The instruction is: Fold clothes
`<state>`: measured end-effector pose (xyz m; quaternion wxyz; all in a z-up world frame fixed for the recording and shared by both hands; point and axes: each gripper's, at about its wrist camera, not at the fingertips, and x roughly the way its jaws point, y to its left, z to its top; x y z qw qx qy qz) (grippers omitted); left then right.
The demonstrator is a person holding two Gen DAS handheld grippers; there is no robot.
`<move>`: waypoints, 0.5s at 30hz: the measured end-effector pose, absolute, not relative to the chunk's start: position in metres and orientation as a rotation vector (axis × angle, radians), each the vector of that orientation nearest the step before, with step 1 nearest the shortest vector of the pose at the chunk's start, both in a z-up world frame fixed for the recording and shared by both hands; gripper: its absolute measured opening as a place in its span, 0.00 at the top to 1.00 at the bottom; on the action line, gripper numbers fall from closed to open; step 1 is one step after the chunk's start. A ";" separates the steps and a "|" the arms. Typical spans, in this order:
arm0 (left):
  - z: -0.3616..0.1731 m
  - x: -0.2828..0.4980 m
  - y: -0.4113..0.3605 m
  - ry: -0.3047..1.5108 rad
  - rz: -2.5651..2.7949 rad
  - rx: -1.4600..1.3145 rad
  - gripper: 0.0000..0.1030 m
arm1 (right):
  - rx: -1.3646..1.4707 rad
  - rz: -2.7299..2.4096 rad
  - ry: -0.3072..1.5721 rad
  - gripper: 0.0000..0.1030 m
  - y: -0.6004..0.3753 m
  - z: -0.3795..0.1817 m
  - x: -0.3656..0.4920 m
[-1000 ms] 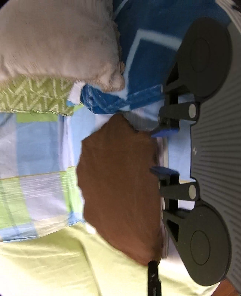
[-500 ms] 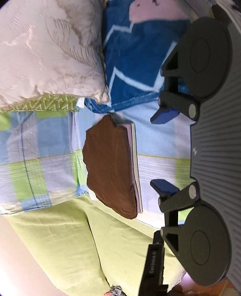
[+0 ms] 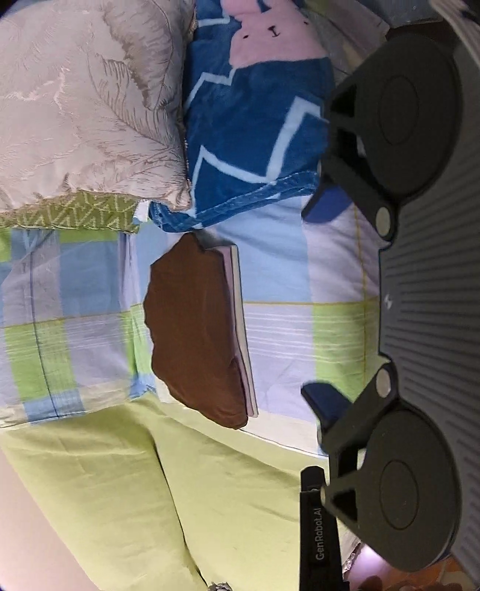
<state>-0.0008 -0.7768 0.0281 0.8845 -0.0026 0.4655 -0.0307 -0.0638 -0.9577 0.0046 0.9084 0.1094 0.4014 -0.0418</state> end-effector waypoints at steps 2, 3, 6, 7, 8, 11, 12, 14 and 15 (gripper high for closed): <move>0.028 -0.012 -0.776 0.948 -0.046 -0.006 0.40 | 0.208 -0.089 0.837 0.06 -0.955 0.004 -0.068; 0.027 -0.019 -0.775 0.936 -0.036 -0.011 0.40 | 0.194 -0.089 0.835 0.05 -0.954 0.004 -0.073; 0.026 -0.036 -0.775 0.917 -0.018 -0.040 0.36 | 0.163 -0.105 0.822 0.02 -0.955 0.007 -0.086; 0.026 -0.043 -0.775 0.915 -0.012 -0.052 0.34 | 0.160 -0.112 0.816 0.02 -0.956 0.008 -0.091; 0.026 -0.049 -0.776 0.913 -0.012 -0.059 0.34 | 0.166 -0.115 0.808 0.02 -0.958 0.010 -0.095; 0.031 -0.063 -0.777 0.908 -0.006 -0.057 0.31 | 0.217 -0.113 0.808 0.02 -0.965 0.016 -0.103; 0.033 -0.066 -0.778 0.904 -0.003 -0.052 0.31 | 0.235 -0.113 0.814 0.02 -0.967 0.018 -0.105; 0.040 -0.072 -0.779 0.895 -0.003 -0.050 0.29 | 0.252 -0.111 0.814 0.02 -0.970 0.024 -0.109; 0.043 -0.075 -0.779 0.889 -0.004 -0.055 0.28 | 0.252 -0.110 0.815 0.02 -0.969 0.027 -0.110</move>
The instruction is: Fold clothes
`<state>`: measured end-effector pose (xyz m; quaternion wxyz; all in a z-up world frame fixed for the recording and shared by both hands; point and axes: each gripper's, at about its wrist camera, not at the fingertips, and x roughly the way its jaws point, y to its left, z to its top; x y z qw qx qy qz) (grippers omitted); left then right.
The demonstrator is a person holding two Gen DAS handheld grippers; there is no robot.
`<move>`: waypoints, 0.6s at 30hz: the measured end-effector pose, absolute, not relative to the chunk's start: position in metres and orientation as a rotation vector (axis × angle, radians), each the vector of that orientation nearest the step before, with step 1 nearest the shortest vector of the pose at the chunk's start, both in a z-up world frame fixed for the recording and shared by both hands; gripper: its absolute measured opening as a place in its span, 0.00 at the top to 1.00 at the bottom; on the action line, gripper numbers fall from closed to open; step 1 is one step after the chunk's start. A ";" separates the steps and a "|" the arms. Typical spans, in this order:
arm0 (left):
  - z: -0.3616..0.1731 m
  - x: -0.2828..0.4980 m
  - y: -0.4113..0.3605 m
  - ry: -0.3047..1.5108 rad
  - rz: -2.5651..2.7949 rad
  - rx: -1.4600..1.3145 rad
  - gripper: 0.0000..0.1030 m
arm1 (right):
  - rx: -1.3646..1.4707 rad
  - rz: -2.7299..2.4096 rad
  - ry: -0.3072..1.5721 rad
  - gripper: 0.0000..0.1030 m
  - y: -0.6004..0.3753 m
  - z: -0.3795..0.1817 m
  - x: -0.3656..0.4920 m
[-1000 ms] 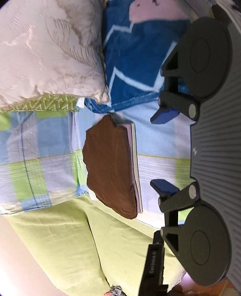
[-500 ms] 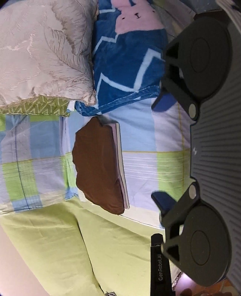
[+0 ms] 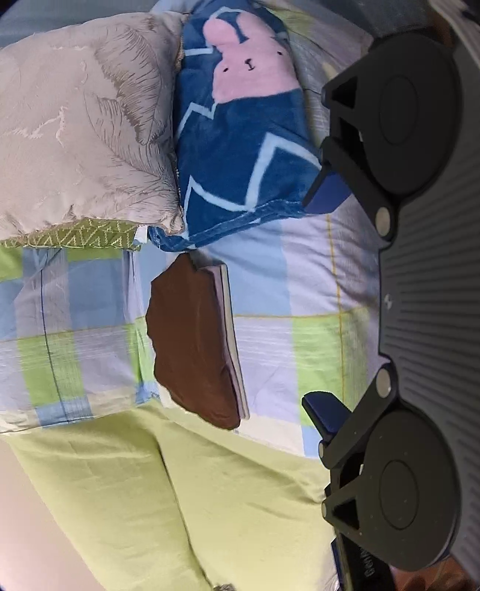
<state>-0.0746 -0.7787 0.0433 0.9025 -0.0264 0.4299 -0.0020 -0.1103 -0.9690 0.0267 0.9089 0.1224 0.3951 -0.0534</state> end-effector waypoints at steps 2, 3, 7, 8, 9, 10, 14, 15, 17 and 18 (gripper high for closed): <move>0.049 -0.077 -0.779 0.881 -0.009 -0.054 0.26 | 0.244 -0.104 0.820 0.02 -0.966 0.032 -0.111; 0.051 -0.078 -0.780 0.874 -0.008 -0.049 0.25 | 0.238 -0.100 0.822 0.02 -0.965 0.035 -0.111; 0.054 -0.073 -0.779 0.856 -0.003 -0.044 0.24 | 0.199 -0.079 0.812 0.02 -0.955 0.045 -0.108; 0.054 -0.071 -0.778 0.853 -0.003 -0.043 0.24 | 0.180 -0.079 0.806 0.02 -0.951 0.047 -0.106; 0.054 -0.068 -0.777 0.852 -0.003 -0.045 0.24 | 0.167 -0.080 0.801 0.02 -0.948 0.049 -0.103; 0.054 -0.065 -0.776 0.854 -0.005 -0.051 0.24 | 0.158 -0.081 0.797 0.02 -0.946 0.050 -0.101; 0.052 -0.057 -0.767 0.824 -0.004 -0.045 0.22 | 0.149 -0.111 0.767 0.02 -0.941 0.051 -0.091; 0.051 -0.056 -0.765 0.813 0.000 -0.040 0.21 | 0.149 -0.119 0.760 0.02 -0.940 0.050 -0.089; 0.049 -0.053 -0.760 0.790 0.008 -0.032 0.20 | 0.153 -0.130 0.749 0.02 -0.940 0.047 -0.087; 0.047 -0.052 -0.756 0.780 0.010 -0.038 0.20 | 0.158 -0.135 0.743 0.02 -0.940 0.044 -0.086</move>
